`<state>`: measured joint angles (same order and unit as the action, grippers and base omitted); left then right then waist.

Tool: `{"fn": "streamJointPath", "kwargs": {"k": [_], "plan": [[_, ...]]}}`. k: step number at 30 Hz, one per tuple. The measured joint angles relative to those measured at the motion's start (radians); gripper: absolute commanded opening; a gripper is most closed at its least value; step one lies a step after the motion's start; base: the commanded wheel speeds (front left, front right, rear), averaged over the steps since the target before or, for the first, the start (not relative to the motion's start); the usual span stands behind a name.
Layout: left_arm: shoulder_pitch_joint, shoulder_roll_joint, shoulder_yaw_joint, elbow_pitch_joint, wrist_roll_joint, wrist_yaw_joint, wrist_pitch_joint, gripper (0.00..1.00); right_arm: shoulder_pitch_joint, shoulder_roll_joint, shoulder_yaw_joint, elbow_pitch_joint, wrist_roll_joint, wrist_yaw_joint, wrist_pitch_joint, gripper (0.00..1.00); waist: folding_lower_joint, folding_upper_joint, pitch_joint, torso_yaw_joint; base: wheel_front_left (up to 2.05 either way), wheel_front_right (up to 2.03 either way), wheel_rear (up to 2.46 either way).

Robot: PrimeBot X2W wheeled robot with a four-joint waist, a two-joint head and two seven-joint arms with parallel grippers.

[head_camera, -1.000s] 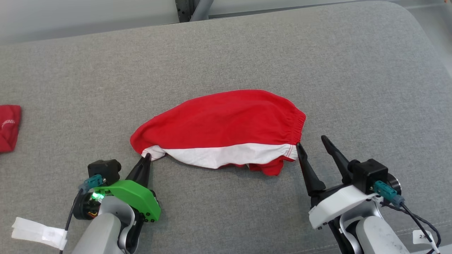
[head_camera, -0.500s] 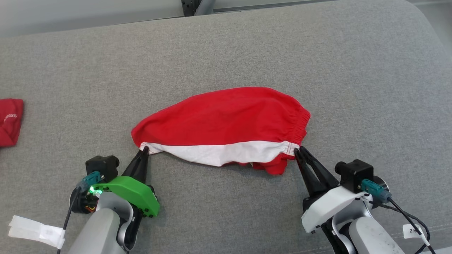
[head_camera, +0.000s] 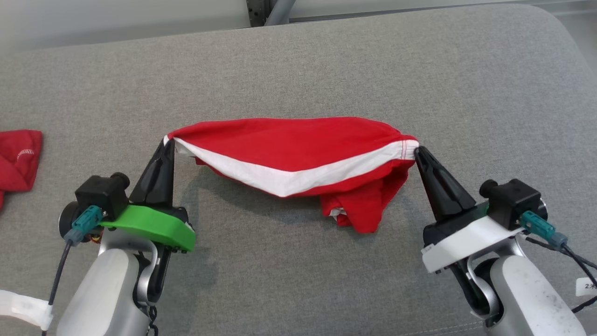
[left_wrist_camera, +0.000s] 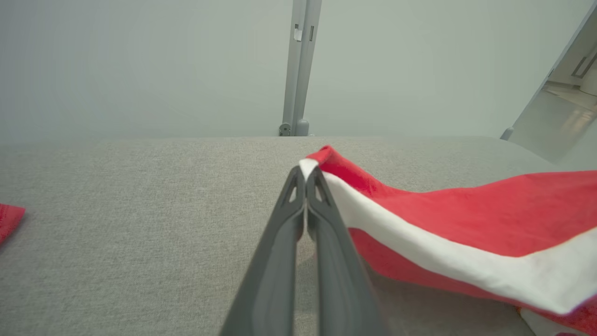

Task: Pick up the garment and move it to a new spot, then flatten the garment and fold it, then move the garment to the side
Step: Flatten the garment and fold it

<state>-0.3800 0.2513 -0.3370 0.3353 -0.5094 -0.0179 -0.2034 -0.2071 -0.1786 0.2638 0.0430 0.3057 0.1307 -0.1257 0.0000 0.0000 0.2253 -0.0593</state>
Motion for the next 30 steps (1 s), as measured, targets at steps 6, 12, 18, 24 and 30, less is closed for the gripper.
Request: {"fn": "streamJointPath", "kwargs": {"k": [6, 12, 18, 24, 30], "plan": [[0.001, 0.05, 0.014, -0.224, 0.033, 0.047, 0.019, 0.0, -0.059, -0.036, -0.038, -0.096, -0.005, 0.0, -0.027, 0.0, 0.0, 0.0, -0.019, 0.006, 0.0, 0.0, 0.0], [-0.026, 0.096, 0.027, -0.41, 0.077, 0.077, 0.053, 0.0, -0.125, -0.062, -0.099, -0.205, -0.031, 0.0, -0.029, 0.0, 0.0, 0.0, -0.037, 0.009, 0.0, 0.0, 0.0], [-0.071, 0.141, 0.057, -0.571, 0.117, 0.111, 0.086, 0.0, -0.18, -0.079, -0.161, -0.33, -0.063, 0.0, -0.013, 0.0, 0.0, 0.0, -0.054, 0.01, 0.0, 0.0, 0.0], [-0.076, 0.157, 0.069, -0.668, 0.128, 0.134, 0.121, 0.0, -0.187, -0.079, -0.189, -0.389, -0.066, 0.0, 0.024, 0.0, 0.0, 0.0, -0.068, 0.012, 0.0, 0.0, 0.0], [-0.079, 0.158, 0.062, -0.685, 0.128, 0.138, 0.134, 0.0, -0.192, -0.076, -0.196, -0.381, -0.057, 0.0, 0.03, 0.0, 0.0, 0.0, -0.059, 0.011, 0.0, 0.0, 0.0]]}}
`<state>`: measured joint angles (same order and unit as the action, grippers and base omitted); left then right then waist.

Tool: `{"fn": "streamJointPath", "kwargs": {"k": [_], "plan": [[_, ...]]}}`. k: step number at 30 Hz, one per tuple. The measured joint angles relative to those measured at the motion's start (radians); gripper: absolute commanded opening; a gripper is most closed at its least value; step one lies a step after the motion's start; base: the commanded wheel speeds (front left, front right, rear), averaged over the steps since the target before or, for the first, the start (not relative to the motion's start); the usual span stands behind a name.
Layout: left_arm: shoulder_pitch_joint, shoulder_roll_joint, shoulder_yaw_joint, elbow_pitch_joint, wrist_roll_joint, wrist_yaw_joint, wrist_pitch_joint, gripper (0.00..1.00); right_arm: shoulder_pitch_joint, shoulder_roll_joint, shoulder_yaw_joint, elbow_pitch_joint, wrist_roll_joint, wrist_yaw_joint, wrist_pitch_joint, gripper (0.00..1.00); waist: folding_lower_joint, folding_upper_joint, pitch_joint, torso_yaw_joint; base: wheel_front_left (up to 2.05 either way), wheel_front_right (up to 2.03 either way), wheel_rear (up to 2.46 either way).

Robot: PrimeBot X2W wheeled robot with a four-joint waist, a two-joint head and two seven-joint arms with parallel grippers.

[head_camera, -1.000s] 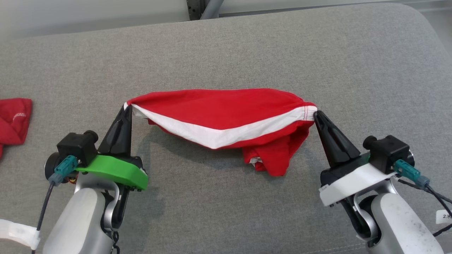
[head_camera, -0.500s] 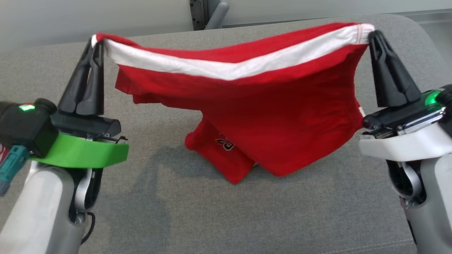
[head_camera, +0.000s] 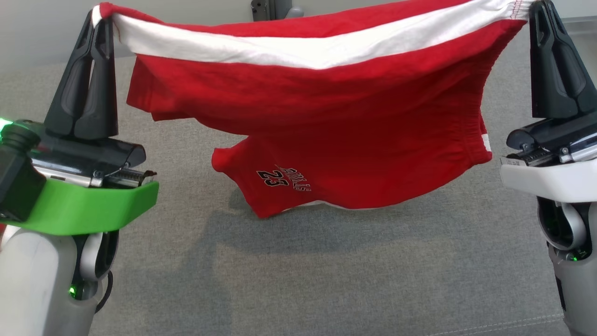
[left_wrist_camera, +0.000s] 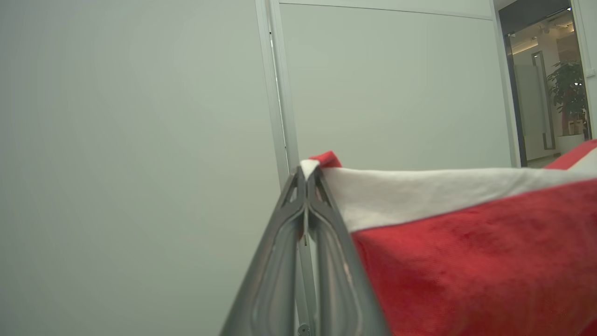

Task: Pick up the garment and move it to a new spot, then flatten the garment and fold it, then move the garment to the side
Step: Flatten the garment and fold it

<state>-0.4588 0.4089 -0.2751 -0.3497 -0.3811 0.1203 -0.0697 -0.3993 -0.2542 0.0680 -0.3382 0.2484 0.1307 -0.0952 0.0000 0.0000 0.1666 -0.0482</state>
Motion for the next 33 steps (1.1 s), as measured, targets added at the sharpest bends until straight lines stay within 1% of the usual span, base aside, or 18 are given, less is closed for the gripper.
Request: {"fn": "streamJointPath", "kwargs": {"k": [4, 7, 10, 15, 19, 23, 29, 31, 33], "plan": [[-0.039, -0.002, -0.006, 0.012, -0.005, -0.009, 0.003, 0.0, -0.04, -0.003, 0.0, 0.035, 0.02, 0.0, 0.0, 0.0, 0.0, 0.0, 0.019, -0.001, 0.0, 0.0, 0.0], [-0.096, -0.008, -0.013, 0.045, -0.013, -0.031, -0.002, 0.0, -0.089, -0.012, 0.005, 0.075, 0.041, 0.0, -0.008, 0.0, 0.0, 0.0, 0.041, -0.001, 0.0, 0.0, 0.0], [-0.179, -0.018, -0.021, 0.101, -0.016, -0.06, -0.012, 0.0, -0.16, -0.026, 0.012, 0.12, 0.06, 0.0, -0.019, 0.0, 0.0, 0.0, 0.068, 0.0, 0.0, 0.0, 0.0], [-0.381, -0.05, -0.044, 0.248, -0.023, -0.127, -0.058, 0.0, -0.322, -0.051, 0.042, 0.225, 0.087, 0.0, -0.036, 0.0, 0.0, 0.0, 0.127, 0.005, 0.0, 0.0, 0.0], [-0.557, -0.087, -0.058, 0.414, -0.012, -0.169, -0.111, 0.0, -0.498, -0.065, 0.08, 0.352, 0.113, 0.0, -0.07, 0.0, 0.0001, 0.0, 0.178, 0.011, 0.0, 0.0, 0.0], [-0.727, -0.127, -0.073, 0.613, -0.005, -0.202, -0.152, 0.0, -0.665, -0.053, 0.123, 0.526, 0.13, 0.0, -0.116, 0.0, 0.0002, 0.0, 0.224, 0.018, 0.0, 0.0, 0.0], [-0.889, -0.188, -0.084, 0.957, -0.049, -0.232, -0.17, 0.0, -0.852, 0.016, 0.171, 0.793, 0.153, 0.0, -0.162, 0.0, 0.0002, 0.0, 0.266, 0.028, 0.0, 0.0, 0.0], [-0.921, -0.199, -0.078, 1.043, -0.059, -0.236, -0.178, 0.0, -0.895, 0.041, 0.18, 0.86, 0.157, 0.0, -0.166, 0.0, 0.0002, 0.0, 0.27, 0.025, 0.0, 0.0, 0.0], [-0.944, -0.207, -0.072, 1.108, -0.068, -0.24, -0.184, 0.0, -0.923, 0.059, 0.176, 0.896, 0.164, 0.0, -0.168, 0.0, 0.0002, 0.0, 0.275, 0.021, 0.0, 0.0, 0.0]]}}
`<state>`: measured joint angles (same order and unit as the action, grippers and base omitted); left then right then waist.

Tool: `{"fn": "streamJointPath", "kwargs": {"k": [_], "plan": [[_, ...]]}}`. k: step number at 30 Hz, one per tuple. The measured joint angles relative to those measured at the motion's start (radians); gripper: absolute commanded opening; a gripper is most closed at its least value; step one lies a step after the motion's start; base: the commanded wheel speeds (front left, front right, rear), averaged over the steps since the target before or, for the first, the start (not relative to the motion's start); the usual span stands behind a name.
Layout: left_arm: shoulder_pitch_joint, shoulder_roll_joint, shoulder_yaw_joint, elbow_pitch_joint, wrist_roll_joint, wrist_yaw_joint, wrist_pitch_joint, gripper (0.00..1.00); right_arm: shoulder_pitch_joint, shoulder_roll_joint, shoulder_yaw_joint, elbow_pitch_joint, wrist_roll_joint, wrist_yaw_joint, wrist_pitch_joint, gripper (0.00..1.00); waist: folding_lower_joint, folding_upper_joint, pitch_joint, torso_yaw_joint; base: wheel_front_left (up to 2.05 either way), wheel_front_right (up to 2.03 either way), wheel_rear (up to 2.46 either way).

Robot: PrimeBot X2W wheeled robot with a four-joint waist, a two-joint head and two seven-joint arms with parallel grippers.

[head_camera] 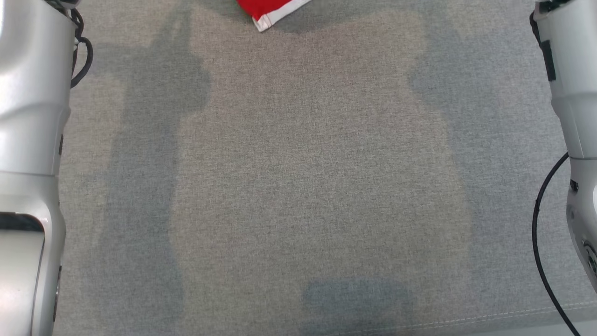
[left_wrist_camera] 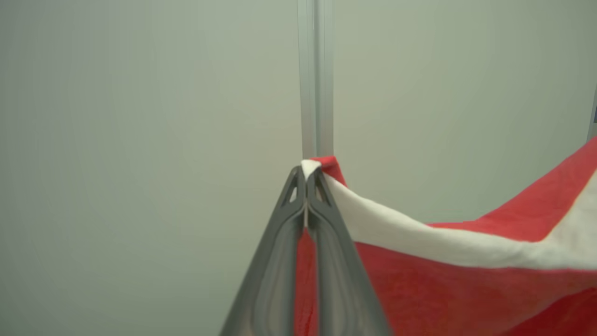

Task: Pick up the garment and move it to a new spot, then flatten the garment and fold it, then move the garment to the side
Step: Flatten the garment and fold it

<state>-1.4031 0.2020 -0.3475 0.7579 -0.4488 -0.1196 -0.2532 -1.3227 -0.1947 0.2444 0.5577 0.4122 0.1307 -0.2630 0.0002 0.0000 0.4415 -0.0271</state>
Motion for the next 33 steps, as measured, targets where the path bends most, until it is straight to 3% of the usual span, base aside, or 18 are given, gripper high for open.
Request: {"fn": "streamJointPath", "kwargs": {"k": [6, 11, 23, 33], "plan": [[-0.008, -0.04, 0.003, 0.091, -0.03, -0.007, -0.005, 0.0, 0.02, 0.005, 0.01, 0.043, 0.001, 0.0, -0.002, 0.0, 0.0, 0.0, 0.024, 0.004, 0.0, 0.0, 0.0], [0.144, -0.065, 0.028, 0.067, -0.05, -0.009, -0.005, 0.0, 0.163, -0.006, 0.035, 0.034, 0.021, 0.0, -0.002, 0.0, 0.0, 0.0, 0.041, 0.015, 0.0, 0.0, 0.0], [0.683, -0.076, 0.139, -0.201, -0.043, -0.01, -0.006, 0.0, 0.696, -0.017, 0.067, -0.207, 0.081, 0.0, -0.002, 0.0, -0.0001, 0.0, -0.015, 0.02, 0.0, 0.0, 0.0], [1.13, -0.032, 0.147, -0.501, 0.011, 0.004, -0.004, 0.0, 1.1, -0.005, 0.012, -0.416, 0.06, 0.0, -0.002, 0.0, -0.0002, 0.0, -0.129, 0.011, 0.0, 0.0, 0.0]]}}
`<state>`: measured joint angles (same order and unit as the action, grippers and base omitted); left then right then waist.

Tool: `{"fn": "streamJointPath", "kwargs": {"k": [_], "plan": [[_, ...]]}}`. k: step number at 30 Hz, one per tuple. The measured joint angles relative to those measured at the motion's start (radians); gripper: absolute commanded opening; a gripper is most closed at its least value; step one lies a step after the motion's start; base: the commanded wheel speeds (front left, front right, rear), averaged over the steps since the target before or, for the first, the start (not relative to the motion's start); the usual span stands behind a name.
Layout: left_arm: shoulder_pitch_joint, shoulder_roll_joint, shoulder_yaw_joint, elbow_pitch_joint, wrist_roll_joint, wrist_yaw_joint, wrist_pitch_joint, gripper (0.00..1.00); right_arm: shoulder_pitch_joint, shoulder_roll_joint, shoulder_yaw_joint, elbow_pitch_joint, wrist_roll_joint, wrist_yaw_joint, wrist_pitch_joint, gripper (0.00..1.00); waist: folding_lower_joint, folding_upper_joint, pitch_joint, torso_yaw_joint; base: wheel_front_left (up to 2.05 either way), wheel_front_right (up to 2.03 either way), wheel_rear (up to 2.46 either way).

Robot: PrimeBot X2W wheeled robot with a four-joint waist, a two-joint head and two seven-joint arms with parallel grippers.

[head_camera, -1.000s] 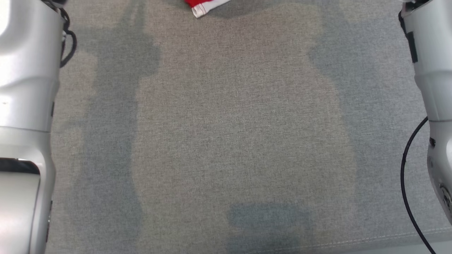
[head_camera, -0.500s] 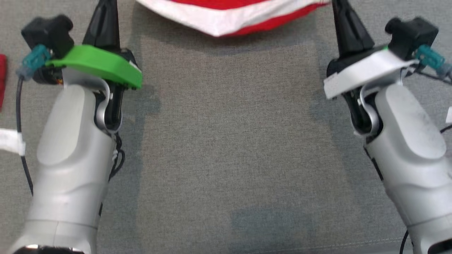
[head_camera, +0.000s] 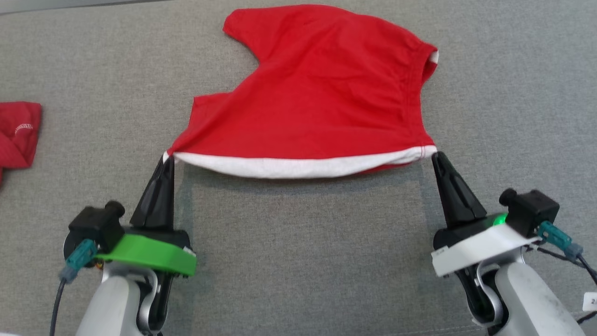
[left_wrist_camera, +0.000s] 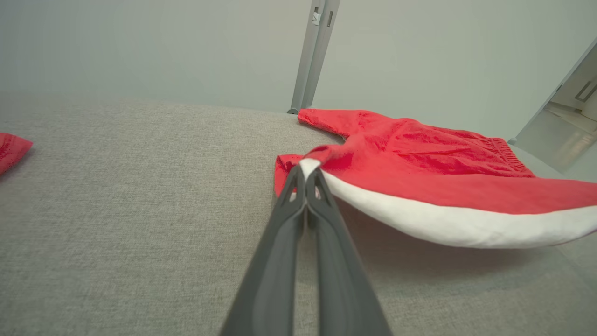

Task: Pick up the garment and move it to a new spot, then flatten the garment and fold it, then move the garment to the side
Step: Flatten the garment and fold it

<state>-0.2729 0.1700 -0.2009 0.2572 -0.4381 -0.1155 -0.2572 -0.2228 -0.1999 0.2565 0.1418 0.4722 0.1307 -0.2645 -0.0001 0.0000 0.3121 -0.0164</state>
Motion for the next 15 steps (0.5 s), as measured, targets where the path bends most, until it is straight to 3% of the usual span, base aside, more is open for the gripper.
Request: {"fn": "streamJointPath", "kwargs": {"k": [9, 15], "plan": [[0.324, 0.031, 0.007, -0.284, -0.029, 0.1, 0.146, 0.0, 0.248, -0.037, 0.003, -0.098, -0.033, 0.0, 0.0, 0.0, 0.0, 0.0, -0.094, -0.006, 0.0, 0.0, 0.0], [0.481, 0.047, -0.019, -0.439, -0.035, 0.144, 0.239, 0.0, 0.383, -0.04, -0.017, -0.157, -0.046, 0.0, 0.02, 0.0, 0.0, 0.0, -0.143, 0.0, 0.0, 0.0, 0.0]]}}
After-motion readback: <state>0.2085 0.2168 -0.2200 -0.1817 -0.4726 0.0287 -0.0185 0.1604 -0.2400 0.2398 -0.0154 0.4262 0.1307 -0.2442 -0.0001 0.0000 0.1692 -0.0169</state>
